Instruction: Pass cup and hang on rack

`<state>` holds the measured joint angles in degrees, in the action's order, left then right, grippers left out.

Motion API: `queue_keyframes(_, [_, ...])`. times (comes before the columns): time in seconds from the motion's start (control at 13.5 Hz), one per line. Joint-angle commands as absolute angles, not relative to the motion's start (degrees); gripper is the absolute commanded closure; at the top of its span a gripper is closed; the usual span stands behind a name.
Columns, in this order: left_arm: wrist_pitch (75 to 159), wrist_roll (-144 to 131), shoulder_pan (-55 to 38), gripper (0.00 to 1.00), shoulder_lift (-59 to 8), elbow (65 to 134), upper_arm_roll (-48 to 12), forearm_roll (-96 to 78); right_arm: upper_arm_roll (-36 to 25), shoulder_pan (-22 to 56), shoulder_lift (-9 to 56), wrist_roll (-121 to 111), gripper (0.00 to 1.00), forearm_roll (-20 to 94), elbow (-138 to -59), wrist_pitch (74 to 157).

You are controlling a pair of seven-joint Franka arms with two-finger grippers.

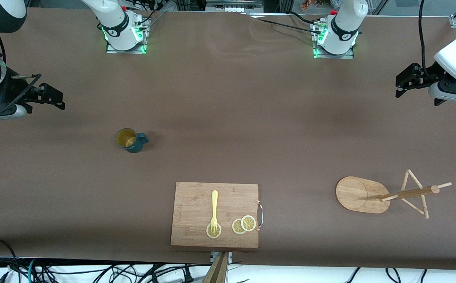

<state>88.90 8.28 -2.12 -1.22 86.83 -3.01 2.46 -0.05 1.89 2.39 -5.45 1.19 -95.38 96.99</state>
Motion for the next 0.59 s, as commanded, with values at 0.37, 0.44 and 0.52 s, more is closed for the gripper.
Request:
queue_keyframes(0.37, [88.1,7.6,-2.3,0.00,-2.3,82.9,-2.8,4.0,-0.1,2.2,3.1,-6.2,0.00,0.2,-94.2,95.2])
queue_keyframes(0.44, [88.1,7.5,-2.3,0.00,-2.3,82.9,-2.8,4.0,-0.1,2.2,3.1,-6.4,0.00,0.2,-94.5,95.1])
queue_keyframes(0.52, [88.1,7.5,-2.3,0.00,-2.3,82.8,-2.7,4.0,-0.1,2.2,3.1,-6.3,0.00,0.2,-94.8,94.8])
